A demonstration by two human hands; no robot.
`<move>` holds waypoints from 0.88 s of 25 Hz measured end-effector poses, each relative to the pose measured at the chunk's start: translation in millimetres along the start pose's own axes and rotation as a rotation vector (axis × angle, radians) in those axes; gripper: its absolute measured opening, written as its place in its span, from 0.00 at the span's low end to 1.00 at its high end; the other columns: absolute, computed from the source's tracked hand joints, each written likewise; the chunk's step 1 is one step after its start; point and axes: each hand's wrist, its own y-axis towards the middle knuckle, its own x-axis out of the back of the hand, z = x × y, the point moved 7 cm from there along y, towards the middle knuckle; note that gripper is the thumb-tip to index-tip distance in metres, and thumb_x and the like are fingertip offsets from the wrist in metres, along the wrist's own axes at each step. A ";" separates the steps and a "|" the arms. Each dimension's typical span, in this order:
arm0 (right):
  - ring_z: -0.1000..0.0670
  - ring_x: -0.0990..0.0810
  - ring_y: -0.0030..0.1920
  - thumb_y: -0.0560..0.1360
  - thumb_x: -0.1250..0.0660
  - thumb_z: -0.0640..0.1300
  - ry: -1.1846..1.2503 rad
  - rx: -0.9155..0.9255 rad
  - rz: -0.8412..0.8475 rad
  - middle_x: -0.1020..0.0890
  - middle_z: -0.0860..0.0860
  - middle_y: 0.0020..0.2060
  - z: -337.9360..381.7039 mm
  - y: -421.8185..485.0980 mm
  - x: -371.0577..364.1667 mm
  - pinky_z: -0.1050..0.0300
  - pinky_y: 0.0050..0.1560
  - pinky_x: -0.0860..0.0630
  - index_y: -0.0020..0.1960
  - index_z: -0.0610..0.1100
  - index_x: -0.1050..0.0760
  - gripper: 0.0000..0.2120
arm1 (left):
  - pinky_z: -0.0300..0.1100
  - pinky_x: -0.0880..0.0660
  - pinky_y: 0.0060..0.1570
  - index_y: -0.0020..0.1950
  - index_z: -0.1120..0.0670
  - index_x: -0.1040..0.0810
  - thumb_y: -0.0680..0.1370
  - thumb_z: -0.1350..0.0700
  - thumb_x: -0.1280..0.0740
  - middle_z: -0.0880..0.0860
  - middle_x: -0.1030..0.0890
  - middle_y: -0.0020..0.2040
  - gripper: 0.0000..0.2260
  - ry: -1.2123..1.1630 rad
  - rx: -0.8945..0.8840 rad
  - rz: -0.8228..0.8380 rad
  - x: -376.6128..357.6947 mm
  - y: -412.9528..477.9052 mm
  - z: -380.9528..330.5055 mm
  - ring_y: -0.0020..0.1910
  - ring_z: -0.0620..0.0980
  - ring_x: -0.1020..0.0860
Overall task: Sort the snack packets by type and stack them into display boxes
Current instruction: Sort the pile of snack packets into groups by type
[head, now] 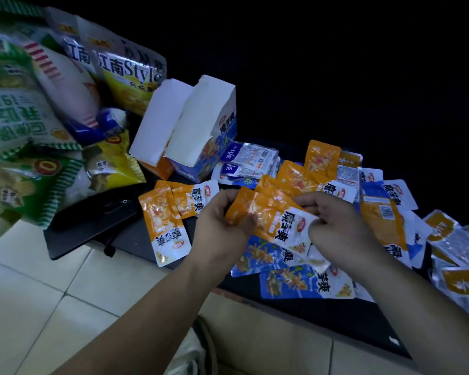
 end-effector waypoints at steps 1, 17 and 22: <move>0.65 0.20 0.45 0.80 0.38 0.30 0.072 -0.001 0.047 0.23 0.62 0.57 8.8 -0.5 -8.4 0.56 0.37 0.23 0.61 0.58 0.24 0.24 | 0.51 0.16 0.47 0.53 0.51 0.20 0.78 0.62 0.26 0.50 0.14 0.46 0.08 -0.006 0.005 -0.019 5.0 -1.8 1.2 0.45 0.50 0.14; 0.46 0.28 0.60 0.78 0.31 0.41 -0.476 0.223 -0.217 0.28 0.54 0.60 5.5 14.3 -33.1 0.49 0.49 0.25 0.62 0.52 0.22 0.14 | 0.54 0.29 0.68 0.71 0.54 0.24 0.74 0.57 0.25 0.55 0.25 0.70 0.25 0.868 -0.369 -0.372 115.4 2.2 -26.5 0.69 0.57 0.29; 0.50 0.24 0.53 0.84 0.38 0.41 -0.412 0.084 -0.156 0.34 0.53 0.69 -26.0 12.8 -4.1 0.49 0.49 0.26 0.70 0.53 0.28 0.17 | 0.52 0.25 0.58 0.74 0.51 0.29 0.79 0.45 0.29 0.53 0.24 0.66 0.26 0.771 -0.164 0.136 -7.2 15.8 -3.5 0.64 0.55 0.25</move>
